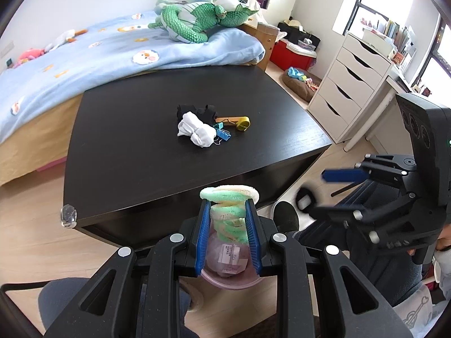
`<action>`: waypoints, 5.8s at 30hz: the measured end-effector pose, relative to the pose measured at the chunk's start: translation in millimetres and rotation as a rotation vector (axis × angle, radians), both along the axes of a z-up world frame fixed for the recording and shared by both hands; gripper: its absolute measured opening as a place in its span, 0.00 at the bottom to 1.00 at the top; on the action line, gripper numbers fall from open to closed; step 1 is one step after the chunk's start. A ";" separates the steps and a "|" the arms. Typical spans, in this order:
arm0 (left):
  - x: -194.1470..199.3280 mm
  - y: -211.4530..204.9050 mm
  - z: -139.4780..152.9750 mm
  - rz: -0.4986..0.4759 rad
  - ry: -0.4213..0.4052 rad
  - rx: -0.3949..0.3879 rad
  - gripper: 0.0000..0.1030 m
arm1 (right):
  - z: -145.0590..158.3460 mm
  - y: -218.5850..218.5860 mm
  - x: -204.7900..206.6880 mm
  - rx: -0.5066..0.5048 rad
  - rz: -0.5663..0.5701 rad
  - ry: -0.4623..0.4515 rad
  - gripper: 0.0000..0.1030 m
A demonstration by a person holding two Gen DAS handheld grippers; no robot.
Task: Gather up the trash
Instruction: 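Carry the sock bundle and black roll over the wastebasket with both tools, then open both tools to drop the sock bundle and roll into the wastebasket, then move both tools back over the remaining items on the table, then bring the right tool to the yellow tape roll while the left tool approaches the white socks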
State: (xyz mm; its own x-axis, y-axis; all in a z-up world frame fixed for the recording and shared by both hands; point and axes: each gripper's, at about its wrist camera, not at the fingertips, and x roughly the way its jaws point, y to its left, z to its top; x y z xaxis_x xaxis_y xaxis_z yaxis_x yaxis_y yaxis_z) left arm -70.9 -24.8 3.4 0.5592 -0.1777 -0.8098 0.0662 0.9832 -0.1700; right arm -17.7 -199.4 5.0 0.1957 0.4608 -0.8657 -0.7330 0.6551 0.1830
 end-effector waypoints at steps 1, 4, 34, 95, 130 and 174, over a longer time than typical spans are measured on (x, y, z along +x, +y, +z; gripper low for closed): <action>0.0 0.0 -0.2 0.000 0.000 0.000 0.24 | 0.0 -0.4 0.3 0.005 -0.004 0.001 0.81; -0.6 -0.6 0.2 -0.004 0.004 0.002 0.24 | -3.0 -1.5 3.8 -0.005 -0.017 0.007 0.84; 7.7 -39.5 -4.7 -0.106 0.032 0.016 0.24 | 12.3 -45.1 14.4 -0.011 -0.189 -0.074 0.92; 46.5 15.8 -6.1 0.085 -0.028 -0.017 0.93 | -6.3 8.7 111.8 -0.025 -0.192 -0.035 0.96; 74.9 30.2 -32.4 0.107 0.033 -0.045 0.93 | -83.3 55.7 188.2 -0.072 -0.179 0.125 0.38; 153.5 47.4 -72.5 0.257 0.175 -0.189 0.92 | -53.0 24.6 167.3 -0.032 -0.197 0.064 0.21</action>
